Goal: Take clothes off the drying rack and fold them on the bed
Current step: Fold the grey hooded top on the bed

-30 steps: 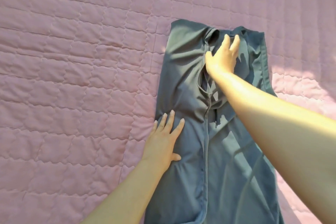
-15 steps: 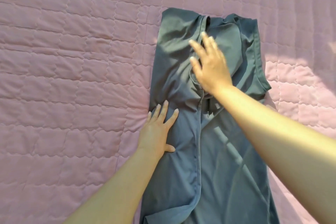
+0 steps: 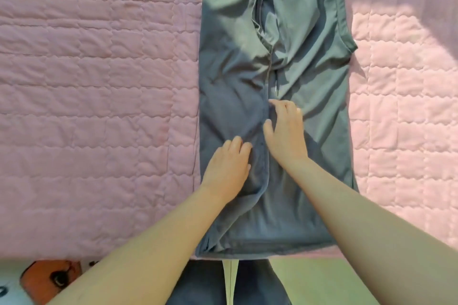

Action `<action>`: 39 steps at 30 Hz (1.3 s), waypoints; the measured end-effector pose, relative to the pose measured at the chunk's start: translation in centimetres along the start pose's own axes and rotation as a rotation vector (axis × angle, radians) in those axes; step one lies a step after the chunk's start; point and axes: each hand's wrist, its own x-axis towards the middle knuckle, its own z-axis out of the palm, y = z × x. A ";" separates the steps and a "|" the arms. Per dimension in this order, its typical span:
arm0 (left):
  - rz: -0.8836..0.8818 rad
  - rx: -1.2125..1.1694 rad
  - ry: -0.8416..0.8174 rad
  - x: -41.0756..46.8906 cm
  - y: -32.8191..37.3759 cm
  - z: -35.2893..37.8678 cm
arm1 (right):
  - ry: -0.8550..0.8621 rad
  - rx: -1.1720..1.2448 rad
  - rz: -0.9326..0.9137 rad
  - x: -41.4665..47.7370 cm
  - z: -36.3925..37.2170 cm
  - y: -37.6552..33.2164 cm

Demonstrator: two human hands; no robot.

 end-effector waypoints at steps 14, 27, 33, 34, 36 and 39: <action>-0.127 -0.096 -0.472 -12.5 4.9 3.3 | -0.449 0.240 0.516 -15.8 1.4 1.1; -0.183 -0.009 -0.326 -13.9 3.7 4.8 | -0.916 0.364 0.727 -18.3 -0.5 4.8; -0.154 -0.058 -0.765 -16.0 3.9 5.6 | -0.362 0.287 0.691 -18.6 -2.9 8.0; -0.119 -0.064 -0.774 -15.9 4.3 5.4 | -0.207 0.254 0.686 -18.7 -3.6 8.9; -0.065 -0.109 -0.685 -15.2 5.4 4.9 | 0.040 0.166 0.627 -19.0 -4.6 10.8; -0.005 -0.231 -0.491 -12.4 7.3 4.2 | 0.138 0.004 0.667 -18.5 -5.9 13.0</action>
